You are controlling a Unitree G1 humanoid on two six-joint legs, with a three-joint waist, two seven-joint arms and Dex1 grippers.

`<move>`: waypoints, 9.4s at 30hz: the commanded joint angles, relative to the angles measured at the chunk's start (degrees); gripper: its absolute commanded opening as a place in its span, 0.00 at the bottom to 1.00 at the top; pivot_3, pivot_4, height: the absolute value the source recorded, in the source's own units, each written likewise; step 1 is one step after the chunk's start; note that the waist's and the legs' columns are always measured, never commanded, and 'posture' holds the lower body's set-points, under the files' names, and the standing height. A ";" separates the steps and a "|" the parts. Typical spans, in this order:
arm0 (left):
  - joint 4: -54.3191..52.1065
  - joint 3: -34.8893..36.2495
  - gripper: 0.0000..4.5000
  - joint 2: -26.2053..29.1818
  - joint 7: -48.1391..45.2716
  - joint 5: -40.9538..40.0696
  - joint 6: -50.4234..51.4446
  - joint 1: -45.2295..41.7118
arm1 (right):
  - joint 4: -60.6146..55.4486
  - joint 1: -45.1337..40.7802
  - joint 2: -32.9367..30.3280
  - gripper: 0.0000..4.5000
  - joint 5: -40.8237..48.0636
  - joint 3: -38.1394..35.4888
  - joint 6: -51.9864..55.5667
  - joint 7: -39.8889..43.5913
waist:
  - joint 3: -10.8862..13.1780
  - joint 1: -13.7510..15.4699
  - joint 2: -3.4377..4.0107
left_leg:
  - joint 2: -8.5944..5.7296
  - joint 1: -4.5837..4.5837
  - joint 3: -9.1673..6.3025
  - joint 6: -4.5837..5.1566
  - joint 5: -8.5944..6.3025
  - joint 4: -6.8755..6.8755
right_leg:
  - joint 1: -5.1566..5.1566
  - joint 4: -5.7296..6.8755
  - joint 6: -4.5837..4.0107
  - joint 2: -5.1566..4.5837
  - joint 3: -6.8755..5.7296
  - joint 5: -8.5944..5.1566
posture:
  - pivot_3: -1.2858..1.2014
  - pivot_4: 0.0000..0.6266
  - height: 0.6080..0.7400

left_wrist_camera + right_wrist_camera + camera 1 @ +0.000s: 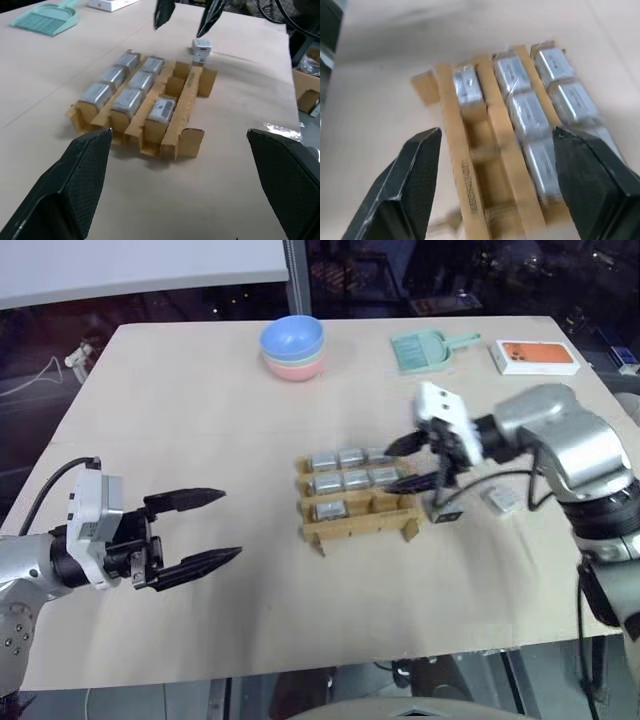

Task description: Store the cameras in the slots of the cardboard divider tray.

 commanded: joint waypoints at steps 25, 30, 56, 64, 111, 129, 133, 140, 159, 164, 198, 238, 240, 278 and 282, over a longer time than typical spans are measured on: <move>2.79 -0.57 1.00 1.83 -3.08 1.06 -1.00 -1.12 | -2.81 30.35 -2.41 0.77 -0.65 -21.84 8.58 -35.16 | -0.01 -0.12 -0.07 | 0.11 0.15 0.21 0.02 0.01 0.09 | -0.01 0.10 0.04 0.24 0.43 -0.03 | 0.52 0.24 1.00; 3.32 -0.69 1.00 2.09 -3.49 1.33 -0.96 -1.77 | -2.87 30.19 -1.40 0.77 0.73 -22.63 7.72 -36.87 | -0.01 -0.12 -0.07 | 0.11 0.14 0.24 0.02 0.00 0.09 | -0.01 0.09 0.02 0.24 0.43 -0.02 | 0.52 0.24 1.00; -1.69 -21.83 1.00 -11.35 24.70 -6.43 19.64 -27.31 | -6.89 14.73 -5.95 0.42 -20.07 -1.89 -40.71 -30.15 | -0.01 0.06 -0.11 | 0.06 0.10 0.14 0.01 0.02 0.18 | 0.03 0.13 0.26 0.28 0.44 0.15 | 0.52 0.24 1.00; 2.97 -30.21 1.00 -20.94 32.04 -6.82 26.03 -37.29 | -3.45 9.72 3.36 0.42 -28.58 3.04 -57.63 -37.04 | -0.01 -0.02 -0.15 | 0.02 0.07 0.14 -0.16 0.12 0.20 | 0.03 0.11 0.25 0.26 0.46 0.17 | 0.52 0.24 1.00; 9.89 -38.33 0.17 -27.10 16.81 14.22 -4.49 -28.43 | -19.78 29.29 -10.16 0.99 31.55 -30.15 6.98 -21.82 | -0.03 0.95 -0.13 | -0.01 0.12 0.10 0.05 0.01 0.21 | 0.10 0.14 0.21 0.20 0.46 0.17 | 0.52 0.24 1.00; 26.89 -41.40 0.17 -29.72 10.52 24.33 -21.43 -31.44 | -21.21 39.94 -12.06 0.99 35.72 -34.55 5.94 -19.68 | -0.15 1.44 -0.18 | -0.04 0.33 0.10 0.07 0.01 0.31 | 0.37 0.12 0.32 0.23 0.49 0.20 | 0.52 0.24 1.00; 28.12 -42.20 0.17 -29.22 7.86 24.43 -20.82 -32.07 | -21.30 39.58 -11.82 0.99 36.07 -34.31 5.80 -20.62 | -0.16 1.40 -0.17 | -0.03 0.34 0.10 0.07 0.01 0.31 | 0.37 0.12 0.32 0.24 0.50 0.20 | 0.52 0.24 1.00; 31.94 -42.54 0.17 -30.66 7.61 25.38 -21.60 -34.09 | -21.66 39.36 -10.93 0.99 35.81 -34.19 5.02 -22.40 | -0.20 1.47 -0.18 | -0.04 0.50 0.08 0.07 0.01 0.31 | 0.55 0.11 0.33 0.23 0.48 0.20 | 0.52 0.24 1.00; 33.23 -42.78 0.17 -34.24 8.10 26.28 -22.87 -35.17 | -21.69 39.71 -10.30 0.99 35.00 -34.22 3.45 -24.34 | -0.21 1.81 -0.19 | -0.08 0.94 -0.03 0.10 0.00 0.31 | 1.05 0.07 0.32 0.16 0.49 -0.07 | 0.52 0.24 1.00; 32.36 -42.44 0.17 -34.74 7.82 25.38 -22.02 -34.69 | -22.16 40.02 -9.92 0.99 35.22 -34.20 3.46 -24.60 | -0.21 1.99 -0.19 | -0.08 0.93 -0.05 0.11 0.00 0.31 | 1.05 0.06 0.32 0.15 0.49 -0.08 | 0.52 0.24 1.00; 26.97 -40.71 0.17 -31.58 7.24 23.94 -16.93 -36.54 | -21.28 41.16 -8.94 0.99 34.35 -34.15 2.25 -24.36 | -0.17 1.35 -0.22 | -0.05 0.84 -0.19 0.25 -0.09 0.24 | 0.91 -0.05 0.33 0.19 0.54 -0.08 | 0.52 0.24 1.00; 23.80 -41.22 0.98 -26.27 8.31 24.26 -9.89 -36.97 | -21.28 40.62 -8.90 1.00 34.05 -33.62 1.96 -25.38 | -0.18 1.32 -0.21 | -0.03 0.87 -0.14 0.25 -0.10 0.21 | 0.90 -0.04 0.34 0.19 0.59 -0.10 | 0.52 0.24 1.00; 22.90 -40.83 0.98 -25.77 8.93 23.57 -8.60 -36.61 | -21.24 40.51 -8.92 1.00 34.03 -33.53 1.97 -25.33 | -0.17 1.33 -0.22 | -0.03 0.86 -0.14 0.25 -0.10 0.21 | 0.88 -0.04 0.34 0.19 0.59 -0.10 | 0.52 0.24 1.00; -10.15 9.55 0.98 8.08 -2.14 -3.64 21.69 -0.06 | 8.71 3.21 10.94 1.00 10.01 8.24 0.29 -11.59 | 0.14 -0.18 -0.29 | 0.10 0.01 0.10 0.19 -0.09 0.07 | -0.10 -0.06 0.16 0.12 0.52 0.01 | 0.52 0.24 1.00; -10.82 11.53 0.98 8.18 -1.55 -4.45 22.14 1.78 | 9.74 2.50 12.13 1.00 7.75 9.65 0.01 -10.64 | 0.15 -0.22 -0.27 | 0.11 0.09 0.10 0.17 -0.08 0.07 | -0.10 0.06 0.14 0.20 0.52 0.01 | 0.52 0.24 1.00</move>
